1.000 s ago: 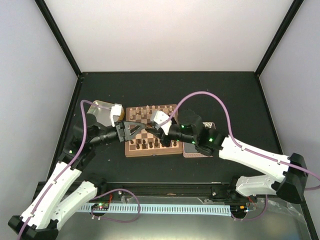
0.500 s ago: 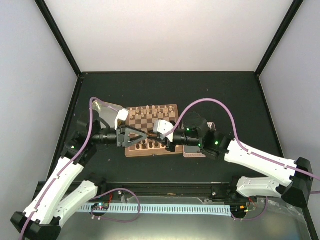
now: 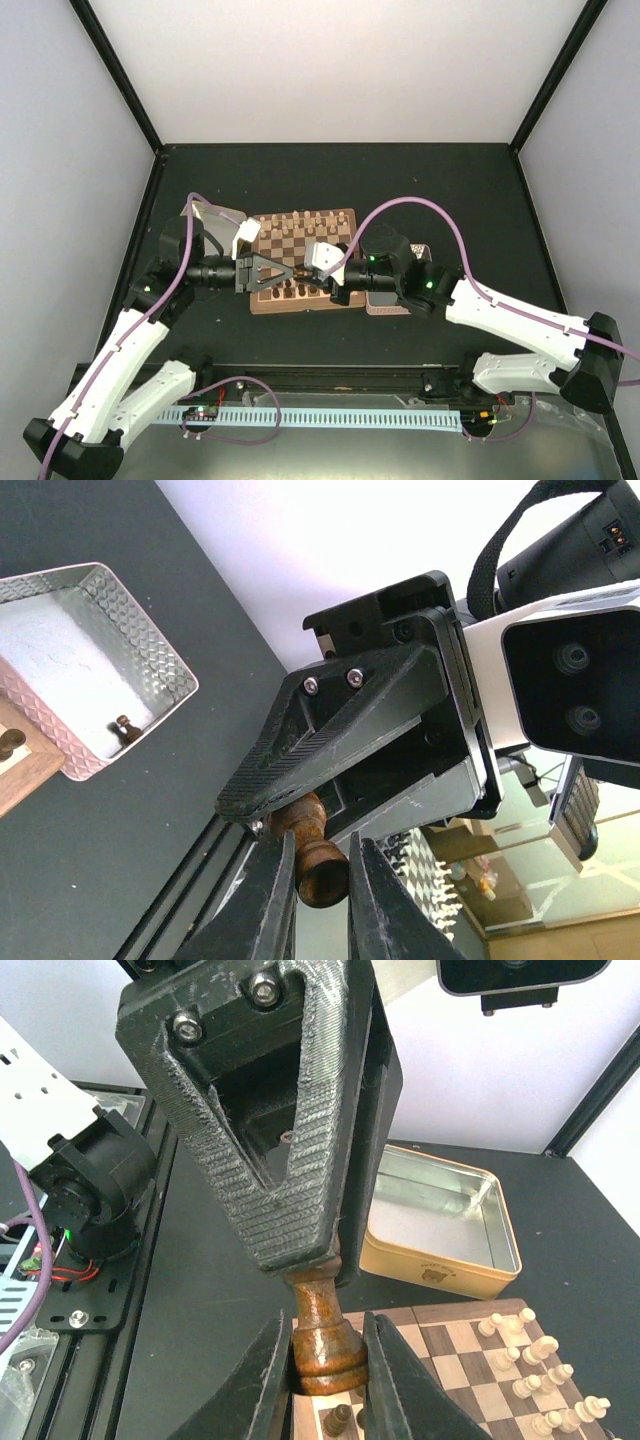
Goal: Set up the chess pieces on the board
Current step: Place the chess piece on the chessboard.
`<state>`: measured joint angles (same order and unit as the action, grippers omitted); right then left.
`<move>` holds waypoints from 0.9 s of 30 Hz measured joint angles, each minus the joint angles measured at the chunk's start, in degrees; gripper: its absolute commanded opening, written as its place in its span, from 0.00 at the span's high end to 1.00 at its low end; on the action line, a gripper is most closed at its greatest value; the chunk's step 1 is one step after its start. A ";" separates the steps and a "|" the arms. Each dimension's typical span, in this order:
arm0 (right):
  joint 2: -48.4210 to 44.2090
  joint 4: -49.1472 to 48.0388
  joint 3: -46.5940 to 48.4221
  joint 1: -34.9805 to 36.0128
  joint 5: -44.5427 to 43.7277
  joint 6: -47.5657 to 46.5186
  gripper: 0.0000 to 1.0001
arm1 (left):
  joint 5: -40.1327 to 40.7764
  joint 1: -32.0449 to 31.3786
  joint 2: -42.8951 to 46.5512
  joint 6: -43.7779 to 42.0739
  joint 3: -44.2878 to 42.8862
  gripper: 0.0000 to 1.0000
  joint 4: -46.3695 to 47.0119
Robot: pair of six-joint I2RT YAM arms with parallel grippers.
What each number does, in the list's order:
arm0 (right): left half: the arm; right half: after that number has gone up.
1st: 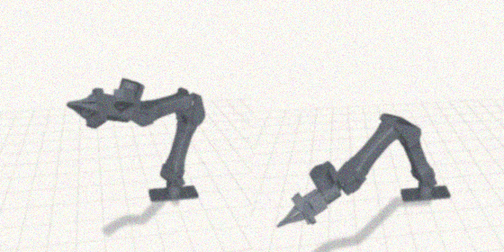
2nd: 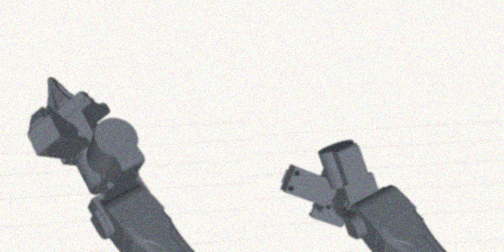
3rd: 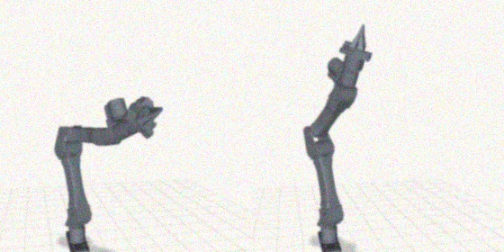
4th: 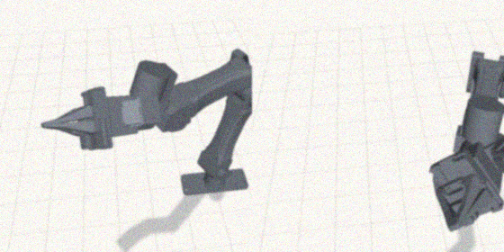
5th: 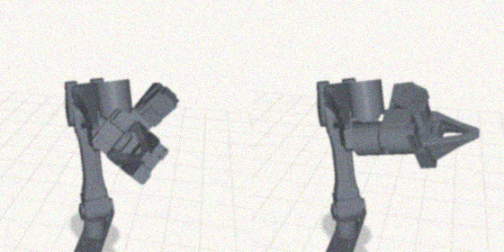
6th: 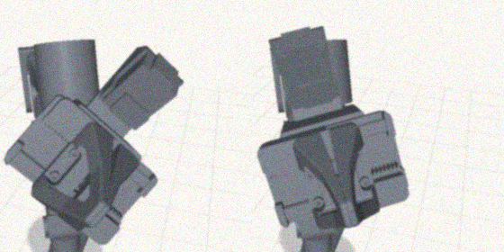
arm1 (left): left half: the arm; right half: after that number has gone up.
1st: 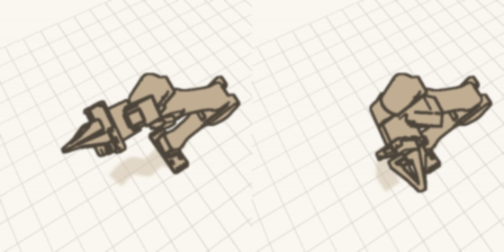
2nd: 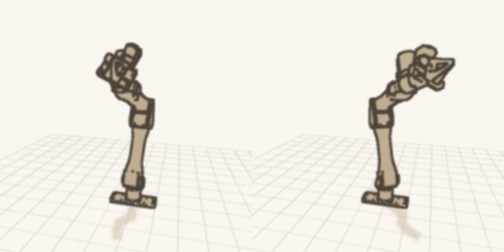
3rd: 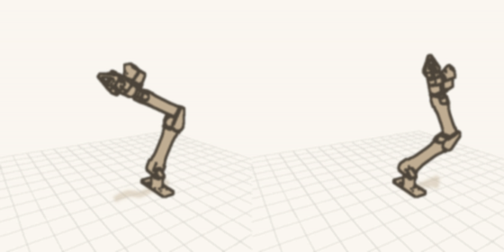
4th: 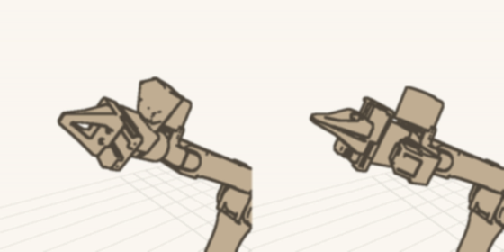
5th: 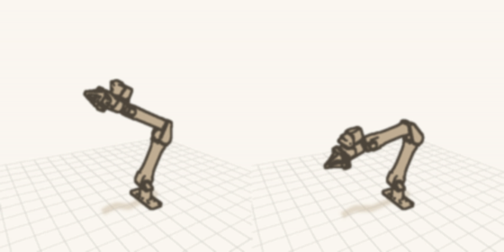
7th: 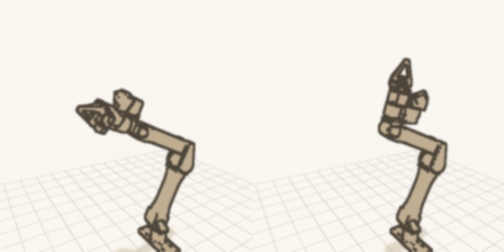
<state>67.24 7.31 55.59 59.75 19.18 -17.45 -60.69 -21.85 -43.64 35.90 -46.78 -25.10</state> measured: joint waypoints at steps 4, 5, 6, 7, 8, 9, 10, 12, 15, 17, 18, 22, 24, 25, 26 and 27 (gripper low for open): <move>0.92 1.01 0.63 0.02 -0.83 1.03 0.46 | 1.27 0.02 0.00 -1.31 -0.04 0.96 -1.36; 1.29 1.20 0.76 0.02 -1.33 1.57 0.38 | 2.23 0.02 0.00 -1.81 -0.24 0.96 -2.12; 1.51 1.55 0.81 0.02 -1.81 2.23 0.31 | 3.61 0.02 0.00 -2.69 -0.61 0.96 -3.26; 1.64 2.05 0.81 0.02 -2.67 2.89 0.27 | 5.07 0.02 0.00 -3.48 -1.03 0.96 -4.31; 1.68 2.34 0.76 0.02 -3.37 3.56 0.24 | 6.75 0.02 0.00 -4.33 -1.44 0.96 -5.49; 1.66 2.34 0.55 0.00 -4.37 4.35 0.22 | 8.72 0.02 -0.02 -5.29 -1.92 0.96 -6.88; 1.36 2.08 0.02 0.00 -5.18 5.11 0.20 | 11.15 0.02 -0.20 -6.16 -2.29 0.96 -8.37; 0.13 1.66 -2.01 0.00 -6.86 6.88 0.19 | 15.63 0.02 -0.50 -7.80 -2.62 0.96 -11.21; -2.84 1.16 -6.58 -0.11 -10.49 9.94 0.18 | 22.99 0.02 -1.75 -9.73 -2.56 0.96 -16.04; -4.39 0.96 -8.74 -0.17 -13.46 12.52 0.18 | 26.95 0.00 -3.08 -10.60 -2.21 0.96 -18.16; -4.92 0.83 -9.55 -0.28 -15.65 14.29 0.18 | 28.92 -0.02 -4.00 -10.93 -1.81 0.96 -19.10; -4.92 0.90 -10.23 -1.14 -24.68 21.86 0.18 | 36.13 -0.61 -10.08 -11.80 -0.15 0.96 -22.53; -4.13 1.46 -9.94 -1.99 -29.14 25.94 0.18 | 39.08 -1.53 -13.44 -11.82 0.87 0.96 -23.10; -3.58 1.90 -9.75 -2.45 -30.67 27.56 0.18 | 40.50 -2.08 -14.88 -11.80 1.36 0.96 -23.21; -2.93 2.38 -9.55 -2.99 -32.15 29.35 0.18 | 41.88 -2.58 -16.28 -11.78 1.75 0.96 -23.45; -2.16 2.86 -9.44 -3.61 -33.62 31.19 0.18 | 43.25 -2.99 -17.59 -11.76 2.05 0.96 -23.56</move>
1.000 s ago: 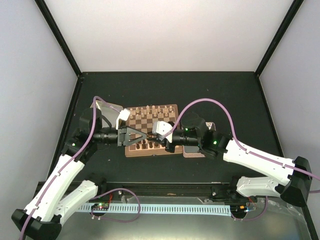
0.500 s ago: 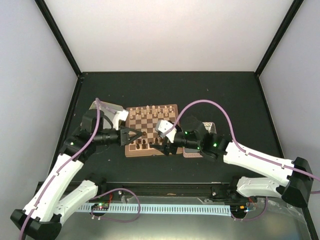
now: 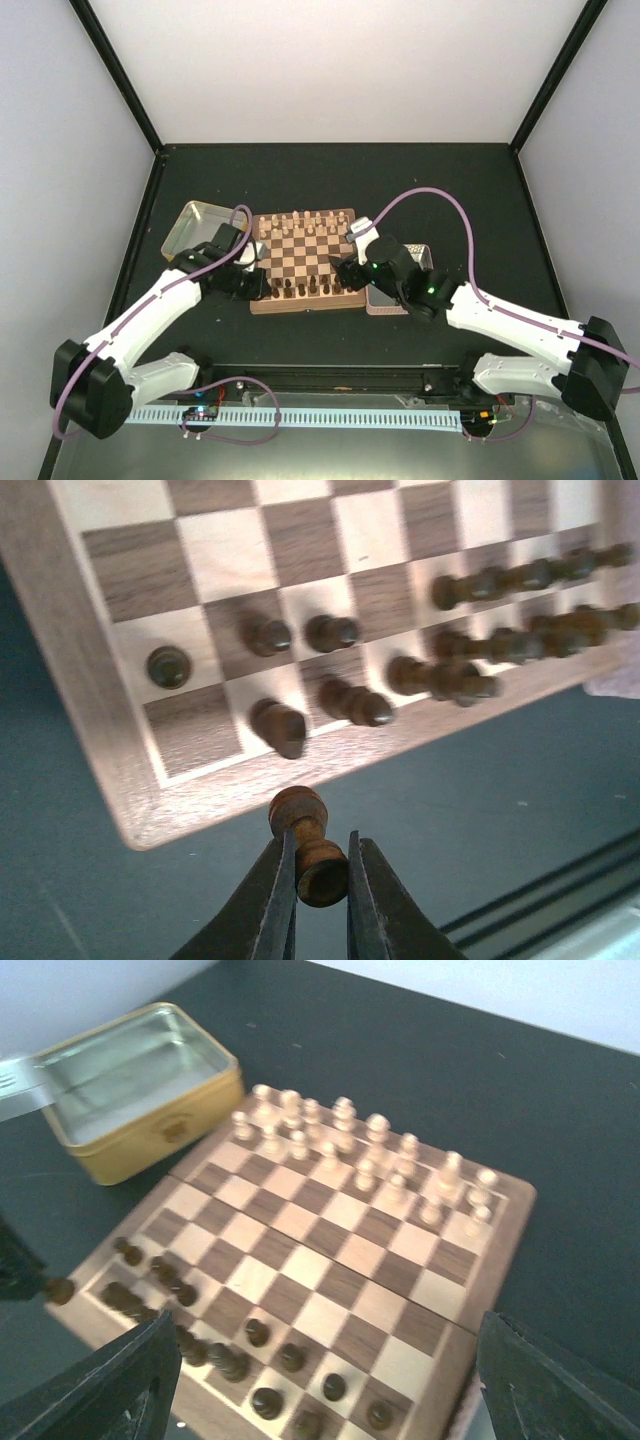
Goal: Set up the chess pieces on the board
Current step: Place the chess piece on the chessboard.
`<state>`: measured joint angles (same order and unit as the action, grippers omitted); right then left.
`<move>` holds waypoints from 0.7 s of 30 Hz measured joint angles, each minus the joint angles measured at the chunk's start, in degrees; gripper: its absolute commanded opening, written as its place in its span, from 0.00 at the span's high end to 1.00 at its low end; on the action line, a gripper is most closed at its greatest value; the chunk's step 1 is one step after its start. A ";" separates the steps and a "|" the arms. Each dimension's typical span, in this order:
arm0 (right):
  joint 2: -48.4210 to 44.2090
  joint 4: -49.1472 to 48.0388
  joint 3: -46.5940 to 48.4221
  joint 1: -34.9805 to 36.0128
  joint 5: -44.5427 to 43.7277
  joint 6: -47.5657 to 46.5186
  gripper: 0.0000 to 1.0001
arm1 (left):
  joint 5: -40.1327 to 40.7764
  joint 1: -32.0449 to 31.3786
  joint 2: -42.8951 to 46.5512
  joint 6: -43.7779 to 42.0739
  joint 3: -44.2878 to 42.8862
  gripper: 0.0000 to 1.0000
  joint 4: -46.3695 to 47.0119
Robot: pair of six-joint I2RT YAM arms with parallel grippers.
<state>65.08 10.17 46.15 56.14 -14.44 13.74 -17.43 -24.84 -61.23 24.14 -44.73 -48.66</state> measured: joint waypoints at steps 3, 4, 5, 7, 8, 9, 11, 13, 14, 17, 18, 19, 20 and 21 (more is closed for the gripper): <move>1.22 1.03 0.00 -1.03 -2.16 3.37 0.18 | 3.69 -0.59 -3.32 0.07 0.35 0.96 -0.20; 1.38 1.29 0.00 -1.25 -2.56 4.22 0.18 | 4.81 -0.70 -4.26 0.09 0.35 0.96 -0.11; 1.40 1.53 0.00 -1.31 -2.95 4.83 0.18 | 5.79 -0.72 -5.25 0.13 0.35 0.96 -0.07; 1.40 1.64 0.00 -1.53 -3.48 5.84 0.18 | 7.45 -0.74 -6.99 0.26 0.35 0.96 0.11; 1.38 1.66 -0.02 -1.55 -3.61 6.19 0.18 | 8.09 -0.74 -7.61 0.33 0.35 0.96 0.20; 1.38 1.68 -0.02 -1.60 -3.72 6.38 0.18 | 8.68 -0.76 -8.28 0.39 0.35 0.95 0.33; 1.25 1.75 -0.15 -1.77 -3.91 6.69 0.18 | 9.53 -0.76 -9.22 0.46 0.35 0.94 0.63; 1.09 1.77 -0.44 -2.05 -4.26 6.86 0.18 | 9.97 -0.76 -10.23 0.48 0.35 0.94 1.05; 1.07 1.81 -0.59 -2.19 -4.44 6.97 0.18 | 10.03 -0.76 -10.78 0.48 0.35 0.94 1.36; 1.07 1.99 -0.92 -2.49 -4.68 7.10 0.18 | 10.23 -0.76 -12.11 0.48 0.33 0.94 2.25; 1.07 2.03 -0.92 -2.51 -4.72 7.17 0.18 | 10.21 -0.76 -12.59 0.46 0.33 0.94 2.51; 1.07 2.03 -0.92 -2.56 -4.79 7.17 0.18 | 10.16 -0.76 -13.18 0.46 0.33 0.94 2.86; 1.07 2.01 -0.92 -2.56 -4.87 7.19 0.18 | 10.08 -0.76 -13.60 0.46 0.31 0.93 3.19; 1.07 2.03 -0.92 -2.56 -4.94 7.19 0.18 | 9.86 -0.74 -13.77 0.48 0.28 0.93 3.69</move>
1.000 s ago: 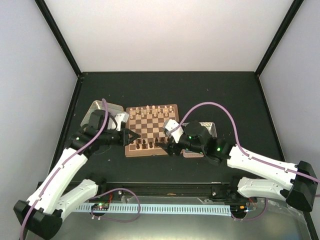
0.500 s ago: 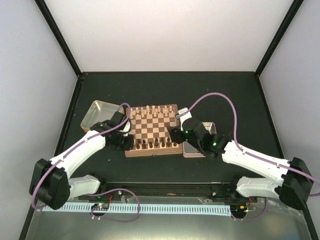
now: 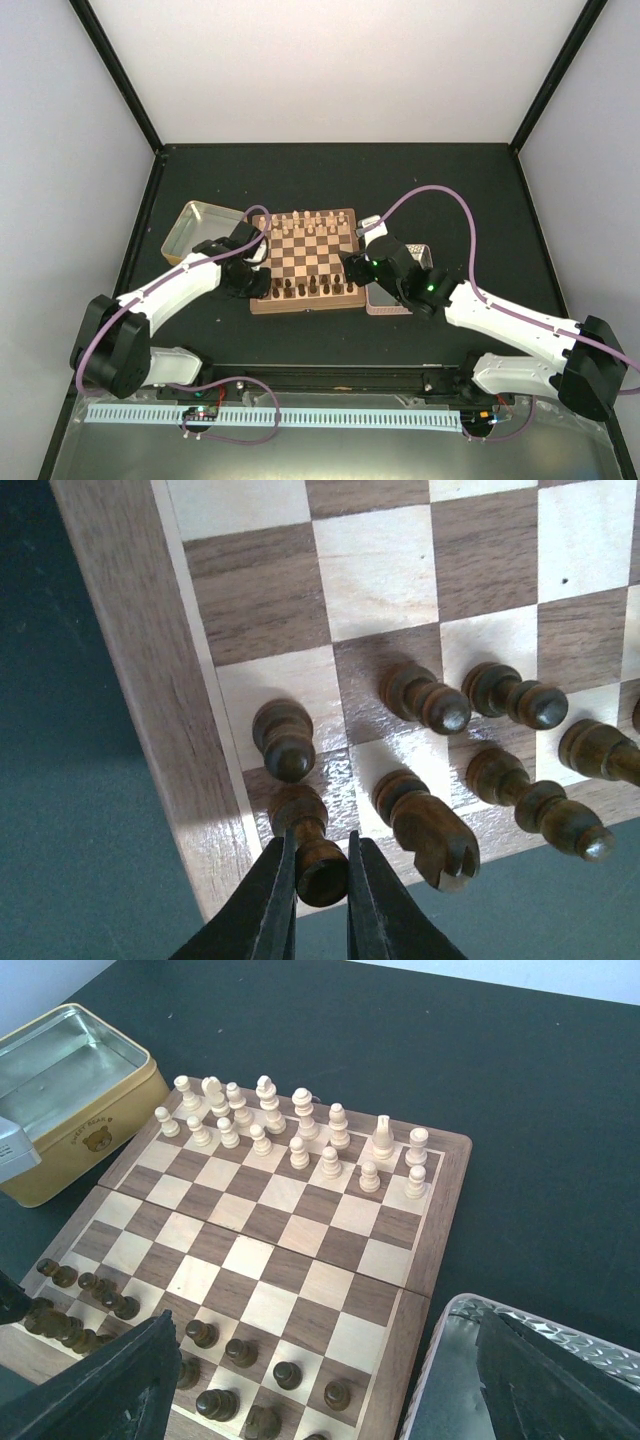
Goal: Set up the chess pieces on the board
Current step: Place the chess piece on the chessboard.
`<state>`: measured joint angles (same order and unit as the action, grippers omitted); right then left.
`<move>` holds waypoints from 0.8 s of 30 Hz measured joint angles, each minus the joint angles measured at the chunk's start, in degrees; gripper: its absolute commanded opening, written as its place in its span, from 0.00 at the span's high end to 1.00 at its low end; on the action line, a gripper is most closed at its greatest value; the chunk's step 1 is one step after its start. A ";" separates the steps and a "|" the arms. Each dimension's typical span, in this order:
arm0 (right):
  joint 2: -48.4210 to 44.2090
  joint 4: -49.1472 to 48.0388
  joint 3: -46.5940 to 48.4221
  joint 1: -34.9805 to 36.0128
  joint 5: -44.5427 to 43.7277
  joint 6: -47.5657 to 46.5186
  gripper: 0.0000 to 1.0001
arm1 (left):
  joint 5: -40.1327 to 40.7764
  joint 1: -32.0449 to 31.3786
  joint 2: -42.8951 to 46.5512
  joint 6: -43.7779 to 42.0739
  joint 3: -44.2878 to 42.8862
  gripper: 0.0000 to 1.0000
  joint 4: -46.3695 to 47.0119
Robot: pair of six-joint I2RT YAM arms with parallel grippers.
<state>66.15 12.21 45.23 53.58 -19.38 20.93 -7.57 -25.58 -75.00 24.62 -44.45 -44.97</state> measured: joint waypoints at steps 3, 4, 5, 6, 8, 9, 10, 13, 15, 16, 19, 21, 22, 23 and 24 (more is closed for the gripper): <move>-0.02 0.07 0.00 -0.07 -0.04 0.02 0.18 | -0.20 -0.04 -0.17 0.00 0.00 0.90 0.81; -0.02 0.09 0.00 -0.11 -0.04 0.02 0.18 | -0.20 -0.04 -0.26 0.00 0.00 0.88 0.92; -0.07 0.09 0.00 -0.13 -0.07 0.02 0.18 | -0.20 -0.04 -0.33 0.00 0.00 0.86 1.01; -0.11 0.11 0.00 -0.17 -0.07 0.04 0.18 | -0.20 -0.04 -0.35 0.00 0.00 0.86 1.07; -0.26 0.09 0.00 -0.31 -0.07 0.07 0.18 | -0.24 -0.04 -0.37 0.00 0.00 0.83 1.14; -0.28 0.11 0.00 -0.33 -0.07 0.15 0.18 | -0.24 -0.04 -0.37 0.00 0.00 0.82 1.14; -0.28 0.17 0.00 -0.33 -0.07 0.22 0.18 | -0.28 -0.04 -0.37 0.00 0.00 0.80 1.16; -0.28 0.26 0.00 -0.33 -0.07 0.28 0.18 | -0.28 -0.04 -0.37 0.02 0.00 0.74 1.05; -0.31 0.26 0.00 -0.33 -0.07 0.44 0.18 | -0.26 -0.04 -0.39 0.02 0.00 0.71 0.85; -0.33 0.28 0.00 -0.33 -0.07 0.46 0.18 | -0.26 -0.04 -0.39 0.02 0.00 0.71 0.85; -0.37 0.31 0.00 -0.33 -0.09 0.57 0.18 | -0.24 -0.04 -0.37 0.02 0.00 0.71 0.76; -0.55 0.33 0.00 -0.33 -0.17 0.66 0.18 | -0.24 -0.04 -0.35 0.02 0.00 0.71 0.68; -0.74 0.35 0.00 -0.33 -0.24 0.66 0.18 | -0.24 -0.04 -0.35 0.02 0.00 0.71 0.63; -0.92 0.35 0.00 -0.33 -0.31 0.68 0.18 | -0.24 -0.04 -0.35 0.02 0.00 0.71 0.61; -1.09 0.35 0.00 -0.33 -0.44 0.68 0.18 | -0.26 -0.04 -0.35 0.00 0.00 0.70 0.61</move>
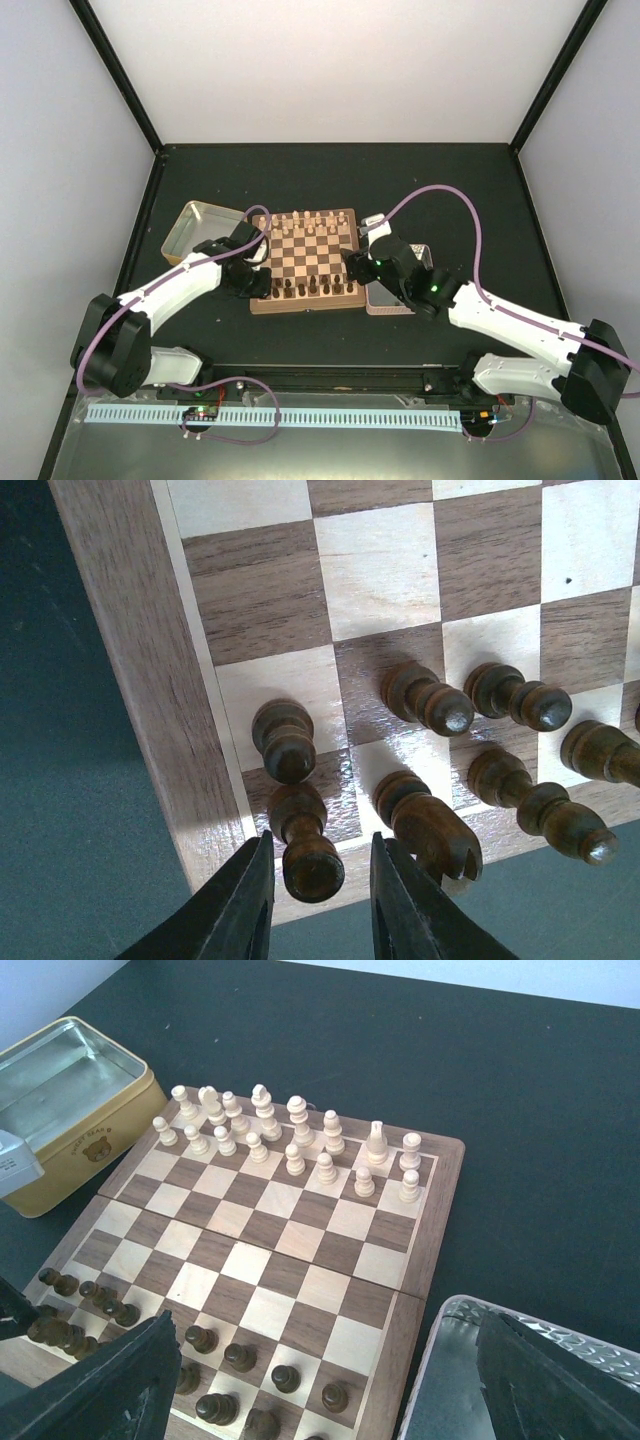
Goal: Set up the chess pieces on the board
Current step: Place the chess piece on the chessboard.
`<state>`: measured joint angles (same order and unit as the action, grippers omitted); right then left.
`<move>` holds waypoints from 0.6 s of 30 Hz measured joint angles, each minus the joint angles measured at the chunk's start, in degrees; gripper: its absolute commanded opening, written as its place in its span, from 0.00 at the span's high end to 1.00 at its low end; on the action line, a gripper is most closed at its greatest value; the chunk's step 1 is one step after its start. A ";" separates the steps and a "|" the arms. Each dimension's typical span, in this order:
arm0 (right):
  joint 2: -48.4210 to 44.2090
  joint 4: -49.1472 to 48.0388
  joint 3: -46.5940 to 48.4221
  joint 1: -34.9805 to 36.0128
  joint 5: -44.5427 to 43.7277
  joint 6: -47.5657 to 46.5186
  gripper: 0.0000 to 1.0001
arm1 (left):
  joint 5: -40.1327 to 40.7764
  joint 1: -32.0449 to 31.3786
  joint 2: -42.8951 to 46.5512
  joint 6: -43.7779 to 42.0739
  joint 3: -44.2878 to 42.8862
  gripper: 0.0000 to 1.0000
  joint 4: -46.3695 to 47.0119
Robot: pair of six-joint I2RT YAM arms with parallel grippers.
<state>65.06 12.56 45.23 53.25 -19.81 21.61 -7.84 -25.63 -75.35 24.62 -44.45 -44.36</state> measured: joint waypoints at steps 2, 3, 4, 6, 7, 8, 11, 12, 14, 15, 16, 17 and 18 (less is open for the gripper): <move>-0.26 0.02 0.00 0.00 -0.20 0.07 0.18 | 0.02 0.00 0.02 0.00 0.00 0.69 -0.09; -0.35 0.02 0.00 0.00 -0.26 0.15 0.18 | 0.02 0.00 0.04 0.00 0.00 0.68 -0.20; -0.42 0.07 0.00 0.00 -0.35 0.22 0.18 | 0.04 0.00 0.09 0.00 0.00 0.66 -0.31; -0.59 0.35 0.00 0.00 -0.55 0.33 0.18 | 0.11 0.00 0.50 -0.02 0.00 0.63 -0.79; -0.70 0.48 0.00 0.00 -0.59 0.42 0.18 | 0.15 0.00 1.11 -0.04 -0.04 0.61 -1.25; -0.87 0.55 0.00 0.00 -0.61 0.46 0.18 | 0.15 0.00 1.95 -0.07 -0.13 0.59 -1.62; -1.60 0.83 0.00 0.00 -0.61 0.94 0.18 | 0.22 0.00 4.57 -0.15 -1.14 0.54 -2.97; -1.88 0.92 0.00 0.00 -0.61 1.25 0.18 | 0.35 0.00 5.42 -0.24 -1.70 0.52 -3.30; -2.38 1.29 0.00 -0.04 -0.61 1.84 0.18 | 0.68 0.00 7.23 -0.39 -2.99 0.51 -3.91; -2.60 1.79 0.00 -0.11 -0.61 2.38 0.19 | 0.83 0.00 8.17 -0.42 -3.48 0.50 -4.07; -2.75 2.45 0.00 -0.24 -0.59 2.93 0.19 | 1.01 0.00 9.40 -0.46 -3.96 0.49 -4.22; -2.91 3.45 0.02 -0.50 -0.59 3.63 0.19 | 1.05 0.02 10.47 -0.50 -4.28 0.48 -4.26; -2.99 4.39 0.04 -0.85 -0.61 4.37 0.20 | 1.14 0.02 11.98 -0.59 -4.52 0.47 -4.24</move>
<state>62.06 16.95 45.28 52.40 -20.43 25.98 -6.70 -25.61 -63.37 24.03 -48.97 -48.60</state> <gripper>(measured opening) 0.813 0.505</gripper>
